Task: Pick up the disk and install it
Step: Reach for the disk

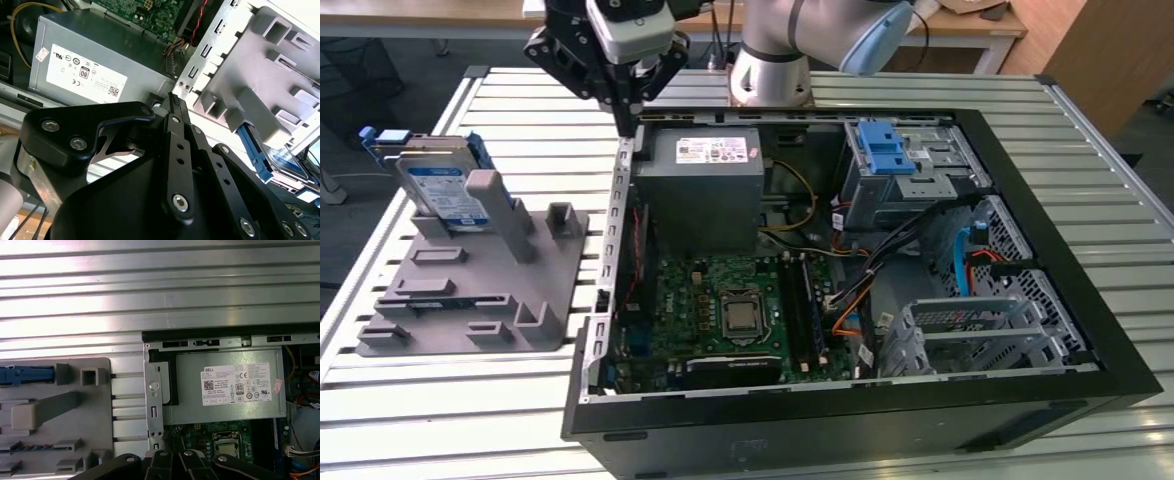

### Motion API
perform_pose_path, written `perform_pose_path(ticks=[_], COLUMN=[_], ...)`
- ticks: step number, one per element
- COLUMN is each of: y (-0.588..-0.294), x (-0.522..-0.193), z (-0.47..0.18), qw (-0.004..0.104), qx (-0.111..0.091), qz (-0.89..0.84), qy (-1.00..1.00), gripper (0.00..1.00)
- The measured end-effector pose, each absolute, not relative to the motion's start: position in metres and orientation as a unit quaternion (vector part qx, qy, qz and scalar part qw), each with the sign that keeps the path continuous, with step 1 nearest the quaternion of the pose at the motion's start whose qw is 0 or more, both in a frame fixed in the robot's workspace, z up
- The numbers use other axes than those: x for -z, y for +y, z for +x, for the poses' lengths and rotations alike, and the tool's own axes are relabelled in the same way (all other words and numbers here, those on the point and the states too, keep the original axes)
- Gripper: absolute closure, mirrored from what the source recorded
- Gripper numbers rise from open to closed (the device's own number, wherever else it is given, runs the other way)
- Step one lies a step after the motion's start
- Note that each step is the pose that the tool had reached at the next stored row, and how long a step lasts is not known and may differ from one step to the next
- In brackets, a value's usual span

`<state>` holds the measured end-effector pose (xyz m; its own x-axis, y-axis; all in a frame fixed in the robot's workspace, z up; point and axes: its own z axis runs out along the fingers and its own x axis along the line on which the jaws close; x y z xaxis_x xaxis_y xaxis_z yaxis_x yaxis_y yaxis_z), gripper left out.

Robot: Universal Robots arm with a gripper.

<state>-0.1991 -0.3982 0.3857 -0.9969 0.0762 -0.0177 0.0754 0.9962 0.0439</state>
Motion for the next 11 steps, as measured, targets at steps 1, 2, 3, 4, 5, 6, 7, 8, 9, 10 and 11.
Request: perform_pose_path(ticks=[1,2,3,4,5,6,7,8,9,10,11], y=[-0.3982,-0.3982,-0.3982,-0.3982,-0.3982,-0.3982,-0.3982,-0.3982,-0.3982,-0.3982,-0.3982], x=[-0.3856,-0.3856,-0.3855,-0.3854,-0.3853,-0.3852,-0.3851,-0.3850,-0.3850,-0.3849,-0.3848], z=[-0.1993,-0.1995,-0.1997,-0.2000,-0.2002,-0.2004,-0.2007,-0.2009,-0.2012,-0.2015,-0.2018], qw=[0.010,0.010,0.009,0.009,0.009,0.009,0.009,0.009,0.009,0.009,0.009], qx=[-0.022,-0.022,-0.022,-0.022,-0.022,-0.022,-0.022,-0.022,-0.022,-0.022,-0.022], qz=[0.038,0.038,0.038,0.038,0.038,0.038,0.038,0.038,0.038,0.038,0.038], qy=[0.999,0.999,0.999,0.999,0.999,0.999,0.999,0.999,0.999,0.999,0.999], gripper=[0.89,0.89,0.89,0.89,0.89,0.89,0.89,0.89,0.89,0.89,0.89])
